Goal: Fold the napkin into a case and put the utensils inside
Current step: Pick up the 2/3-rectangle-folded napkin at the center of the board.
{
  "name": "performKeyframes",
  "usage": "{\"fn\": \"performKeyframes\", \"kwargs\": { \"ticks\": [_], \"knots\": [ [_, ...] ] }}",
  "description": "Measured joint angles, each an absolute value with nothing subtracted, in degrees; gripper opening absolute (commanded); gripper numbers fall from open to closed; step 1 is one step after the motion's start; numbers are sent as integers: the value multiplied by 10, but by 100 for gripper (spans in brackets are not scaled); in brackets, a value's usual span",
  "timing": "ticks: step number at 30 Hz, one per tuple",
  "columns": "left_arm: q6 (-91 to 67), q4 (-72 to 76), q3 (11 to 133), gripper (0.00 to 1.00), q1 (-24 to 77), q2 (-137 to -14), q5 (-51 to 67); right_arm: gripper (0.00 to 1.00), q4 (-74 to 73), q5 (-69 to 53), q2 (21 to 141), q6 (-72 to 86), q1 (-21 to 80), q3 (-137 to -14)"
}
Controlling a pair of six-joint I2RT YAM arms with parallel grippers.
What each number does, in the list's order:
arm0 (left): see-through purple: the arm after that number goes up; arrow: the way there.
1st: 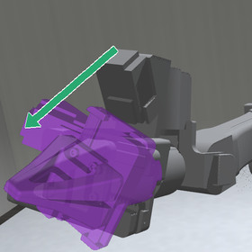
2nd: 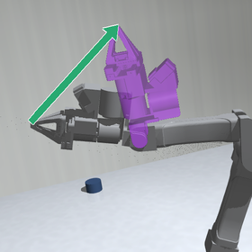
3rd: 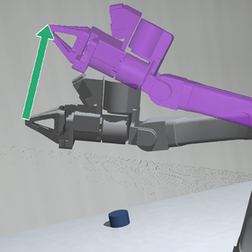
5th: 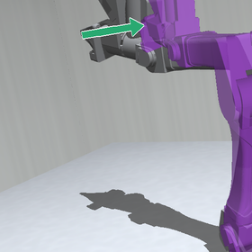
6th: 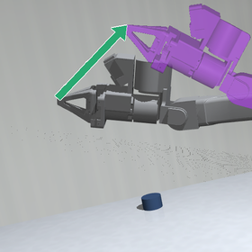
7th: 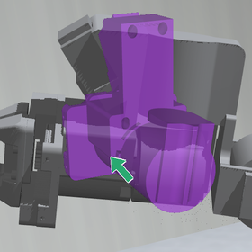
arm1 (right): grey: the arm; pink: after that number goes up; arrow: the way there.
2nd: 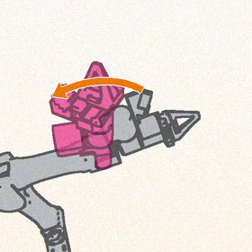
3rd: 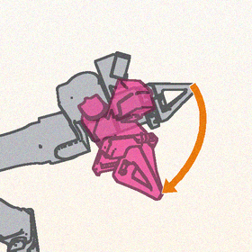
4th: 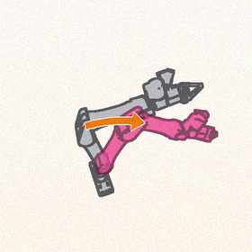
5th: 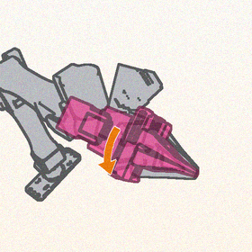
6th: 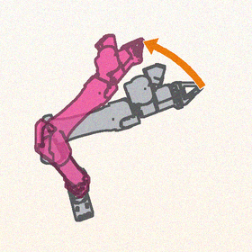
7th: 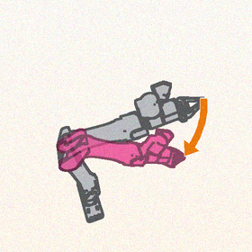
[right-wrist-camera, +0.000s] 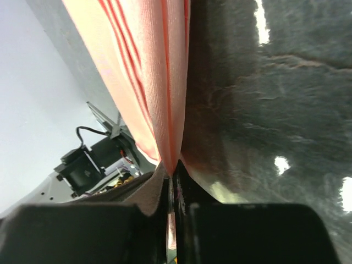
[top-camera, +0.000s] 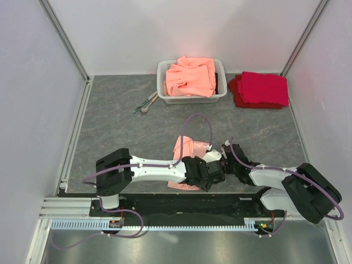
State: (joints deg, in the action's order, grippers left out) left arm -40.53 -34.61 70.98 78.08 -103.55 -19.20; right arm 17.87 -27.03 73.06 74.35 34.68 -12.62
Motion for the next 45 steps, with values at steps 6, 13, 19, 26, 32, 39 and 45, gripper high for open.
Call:
{"fn": "performKeyframes", "kwargs": {
  "ticks": [6,13,19,26,32,39,45],
  "knots": [
    [-406,-361,712,69,781,-1053,-228,2,171,-270,703,767,349,-127],
    [-406,-373,728,30,783,-1063,-256,6,169,-255,700,782,351,-127],
    [-404,-376,728,8,782,-1062,-265,29,152,-240,690,757,353,-132],
    [-404,-377,724,5,781,-1053,-258,45,150,-231,730,706,353,-144],
    [-404,-379,718,4,781,-1038,-253,52,151,-233,743,671,331,-156],
    [-404,-379,718,4,781,-1037,-249,55,152,-256,765,615,253,-178],
    [-404,-379,718,4,781,-1037,-248,55,183,-289,811,594,228,-196]
  ]
}}
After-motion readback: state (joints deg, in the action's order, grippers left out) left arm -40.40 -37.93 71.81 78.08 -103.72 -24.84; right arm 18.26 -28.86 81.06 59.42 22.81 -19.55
